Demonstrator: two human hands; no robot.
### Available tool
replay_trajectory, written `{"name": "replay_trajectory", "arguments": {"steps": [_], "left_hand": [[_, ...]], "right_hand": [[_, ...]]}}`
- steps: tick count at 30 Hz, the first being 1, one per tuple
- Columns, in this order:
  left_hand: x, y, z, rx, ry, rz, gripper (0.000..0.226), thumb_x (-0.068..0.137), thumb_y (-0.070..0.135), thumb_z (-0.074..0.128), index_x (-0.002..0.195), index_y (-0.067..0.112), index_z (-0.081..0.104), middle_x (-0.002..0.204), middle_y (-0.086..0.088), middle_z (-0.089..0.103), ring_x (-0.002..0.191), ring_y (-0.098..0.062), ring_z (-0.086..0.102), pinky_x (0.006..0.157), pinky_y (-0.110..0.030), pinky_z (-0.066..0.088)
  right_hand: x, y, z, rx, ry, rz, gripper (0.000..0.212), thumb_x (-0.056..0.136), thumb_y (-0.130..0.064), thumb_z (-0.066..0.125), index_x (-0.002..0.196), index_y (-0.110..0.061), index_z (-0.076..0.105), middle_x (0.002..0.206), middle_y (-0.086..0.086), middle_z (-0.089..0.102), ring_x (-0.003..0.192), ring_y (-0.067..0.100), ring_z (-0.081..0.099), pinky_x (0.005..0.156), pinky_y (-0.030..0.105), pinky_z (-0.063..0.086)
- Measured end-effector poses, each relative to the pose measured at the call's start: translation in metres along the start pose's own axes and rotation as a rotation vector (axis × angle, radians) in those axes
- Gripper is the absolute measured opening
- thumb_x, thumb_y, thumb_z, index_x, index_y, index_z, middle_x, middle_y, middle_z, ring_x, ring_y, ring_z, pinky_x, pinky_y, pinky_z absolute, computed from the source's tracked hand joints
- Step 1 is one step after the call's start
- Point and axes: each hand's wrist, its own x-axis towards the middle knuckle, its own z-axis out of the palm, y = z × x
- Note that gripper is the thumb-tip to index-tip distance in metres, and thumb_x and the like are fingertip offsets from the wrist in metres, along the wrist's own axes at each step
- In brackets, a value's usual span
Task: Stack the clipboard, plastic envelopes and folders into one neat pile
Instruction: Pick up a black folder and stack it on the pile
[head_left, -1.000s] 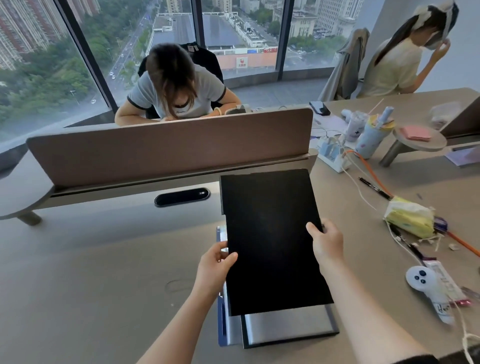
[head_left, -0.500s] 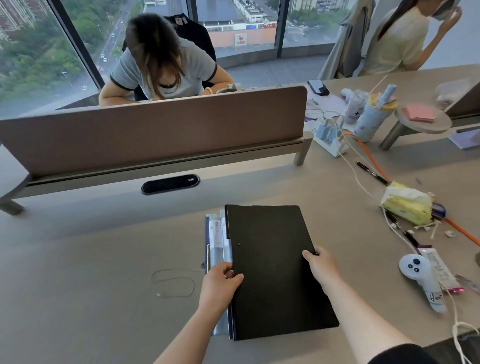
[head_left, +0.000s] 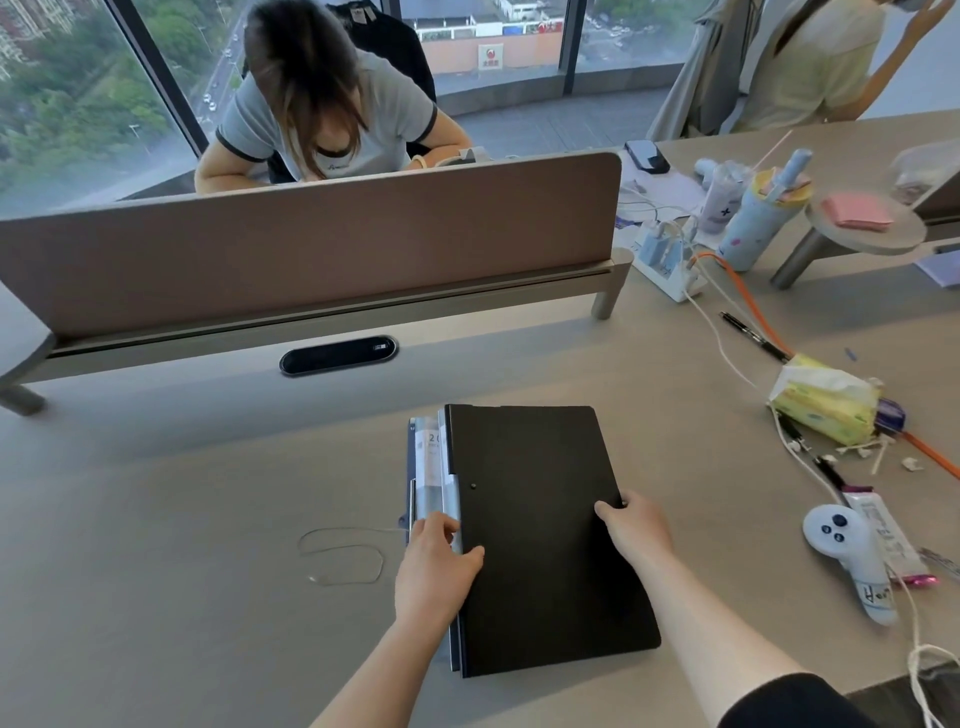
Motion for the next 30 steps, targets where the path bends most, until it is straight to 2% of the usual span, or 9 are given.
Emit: {"name": "replay_trajectory", "arguments": {"steps": [4,10,12,15,20,22,24,27,30], "left_hand": [[0.000,-0.005,0.001,-0.028,-0.032,-0.073,0.063,0.082,0.045,0.070,0.135,0.024,0.044,0.117,0.006,0.049,0.111,-0.018,0.056,0.082,-0.031,0.048],[0.009,-0.002,0.000,-0.154,-0.067,-0.190,0.069,0.085,0.039,0.069,0.145,0.016,0.044,0.132,-0.005,0.057,0.118,-0.022,0.057,0.096,-0.036,0.049],[0.013,0.001,-0.002,-0.189,-0.077,-0.237,0.063,0.084,0.038,0.071,0.139,0.013,0.051,0.127,-0.004,0.060,0.114,-0.023,0.058,0.095,-0.035,0.048],[0.015,0.002,-0.007,-0.255,-0.091,-0.255,0.034,0.083,0.035,0.073,0.110,0.016,0.064,0.110,-0.003,0.061,0.098,-0.020,0.058,0.086,-0.032,0.047],[0.014,-0.007,-0.016,-0.295,-0.034,-0.233,0.019,0.084,0.033,0.071,0.085,0.026,0.054,0.088,0.000,0.058,0.076,-0.013,0.053,0.070,-0.026,0.045],[0.012,-0.009,-0.019,-0.266,-0.029,-0.229,0.030,0.086,0.036,0.070,0.109,0.021,0.059,0.103,-0.002,0.060,0.088,-0.014,0.058,0.075,-0.027,0.052],[0.012,-0.012,-0.021,-0.237,-0.015,-0.250,0.056,0.084,0.039,0.070,0.133,0.017,0.055,0.123,-0.006,0.054,0.108,-0.020,0.055,0.095,-0.040,0.052],[0.011,-0.017,-0.022,-0.232,-0.032,-0.276,0.065,0.080,0.046,0.068,0.138,0.023,0.051,0.130,-0.007,0.046,0.122,-0.030,0.049,0.103,-0.051,0.047],[0.010,-0.016,-0.025,-0.297,-0.087,-0.316,0.068,0.079,0.047,0.068,0.140,0.027,0.045,0.137,-0.008,0.051,0.116,-0.029,0.058,0.098,-0.049,0.052]], "right_hand": [[-0.002,-0.005,0.000,-0.044,0.027,0.047,0.011,0.087,-0.028,0.057,0.095,-0.025,0.064,0.087,-0.004,0.067,0.081,0.023,0.063,0.067,0.029,0.045],[0.000,-0.008,-0.003,0.038,0.035,0.126,0.005,0.086,-0.019,0.059,0.083,-0.015,0.058,0.077,0.001,0.060,0.069,0.022,0.057,0.065,0.030,0.045],[0.000,-0.007,-0.004,0.102,0.030,0.156,0.007,0.087,-0.018,0.061,0.085,-0.012,0.058,0.077,0.003,0.058,0.073,0.026,0.056,0.072,0.032,0.046],[-0.003,-0.007,-0.004,0.176,0.021,0.186,0.015,0.087,-0.014,0.064,0.074,-0.013,0.056,0.072,0.002,0.056,0.067,0.023,0.053,0.075,0.033,0.045],[-0.008,-0.011,0.003,0.223,-0.017,0.152,0.016,0.088,-0.016,0.065,0.074,-0.019,0.058,0.078,0.001,0.061,0.070,0.021,0.055,0.075,0.032,0.046],[-0.011,-0.014,0.009,0.208,-0.042,0.136,0.007,0.088,-0.018,0.065,0.081,-0.018,0.062,0.080,0.000,0.063,0.072,0.020,0.057,0.075,0.032,0.047],[-0.015,-0.017,0.015,0.192,-0.050,0.120,0.004,0.086,-0.019,0.065,0.087,-0.015,0.065,0.086,0.002,0.067,0.075,0.021,0.061,0.073,0.032,0.049],[-0.021,-0.023,0.021,0.169,-0.040,0.126,0.009,0.083,-0.019,0.064,0.091,-0.014,0.066,0.086,0.003,0.069,0.076,0.022,0.063,0.069,0.031,0.049],[-0.023,-0.028,0.021,0.167,-0.025,0.134,0.011,0.082,-0.016,0.062,0.091,-0.012,0.066,0.083,0.003,0.067,0.073,0.022,0.062,0.063,0.029,0.047]]}}
